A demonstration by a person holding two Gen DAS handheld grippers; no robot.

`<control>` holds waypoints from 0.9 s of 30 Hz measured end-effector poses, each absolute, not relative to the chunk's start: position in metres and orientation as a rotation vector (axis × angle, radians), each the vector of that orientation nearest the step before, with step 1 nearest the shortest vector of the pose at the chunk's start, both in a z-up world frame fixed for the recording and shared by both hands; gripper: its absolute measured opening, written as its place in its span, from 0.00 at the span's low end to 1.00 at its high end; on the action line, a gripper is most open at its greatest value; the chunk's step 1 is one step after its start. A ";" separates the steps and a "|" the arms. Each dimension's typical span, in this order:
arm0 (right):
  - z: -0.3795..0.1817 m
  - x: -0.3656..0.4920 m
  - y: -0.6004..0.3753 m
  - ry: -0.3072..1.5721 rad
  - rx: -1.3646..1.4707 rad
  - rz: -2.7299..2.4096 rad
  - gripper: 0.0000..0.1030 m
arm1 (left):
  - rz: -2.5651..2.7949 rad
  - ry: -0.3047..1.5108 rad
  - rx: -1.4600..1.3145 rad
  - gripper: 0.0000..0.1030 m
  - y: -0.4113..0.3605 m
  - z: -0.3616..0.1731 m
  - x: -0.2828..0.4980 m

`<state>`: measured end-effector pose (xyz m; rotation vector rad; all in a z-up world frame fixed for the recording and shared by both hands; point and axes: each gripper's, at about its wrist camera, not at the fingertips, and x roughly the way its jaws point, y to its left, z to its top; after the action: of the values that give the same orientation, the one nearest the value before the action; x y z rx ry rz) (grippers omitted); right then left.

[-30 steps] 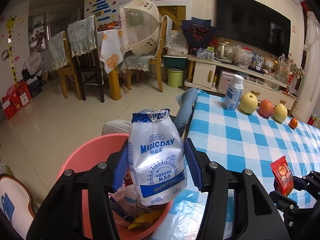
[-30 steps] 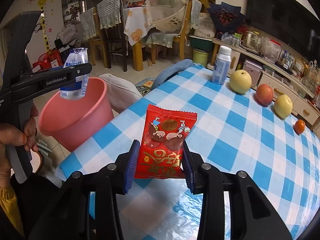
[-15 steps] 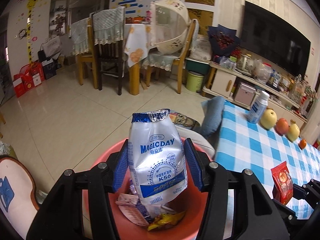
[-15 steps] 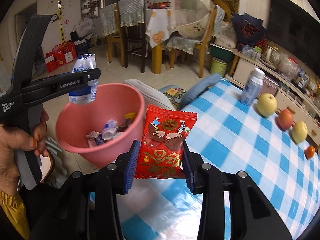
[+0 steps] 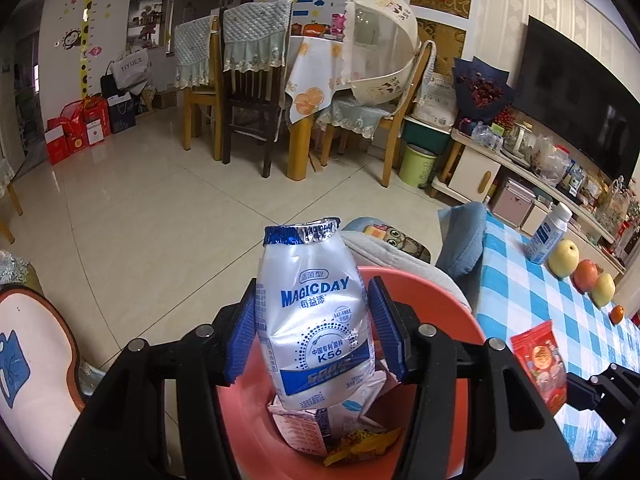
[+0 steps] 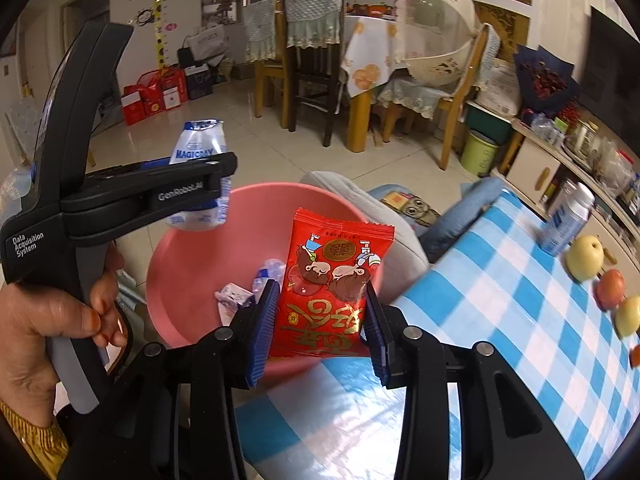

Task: Collect trash
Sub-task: 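Hold both items over the pink bucket and open both grippers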

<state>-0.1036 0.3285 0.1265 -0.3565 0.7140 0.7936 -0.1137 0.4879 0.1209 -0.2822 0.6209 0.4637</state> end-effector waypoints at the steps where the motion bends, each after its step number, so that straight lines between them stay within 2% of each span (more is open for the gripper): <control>1: 0.126 -0.104 0.332 0.715 -0.360 0.801 0.41 | 0.467 0.622 -0.284 0.53 0.489 0.121 -0.114; 21: 0.092 -0.098 0.375 0.790 -0.376 0.862 0.42 | 0.485 0.660 -0.309 0.53 0.509 0.105 -0.111; 22: 0.090 -0.097 0.374 0.799 -0.372 0.862 0.48 | 0.492 0.665 -0.302 0.58 0.509 0.104 -0.110; 23: 0.089 -0.096 0.373 0.806 -0.365 0.859 0.59 | 0.506 0.674 -0.288 0.64 0.508 0.103 -0.109; 24: 0.089 -0.096 0.371 0.804 -0.360 0.848 0.66 | 0.520 0.678 -0.278 0.77 0.507 0.102 -0.108; 25: 0.089 -0.096 0.369 0.800 -0.355 0.838 0.75 | 0.536 0.679 -0.267 0.84 0.505 0.101 -0.107; 27: 0.091 -0.095 0.364 0.798 -0.342 0.828 0.79 | 0.547 0.680 -0.259 0.85 0.504 0.102 -0.106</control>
<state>-0.0950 0.3643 0.0908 -0.3420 0.7980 0.8280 -0.1063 0.5044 0.1016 -0.2587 0.6800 0.5470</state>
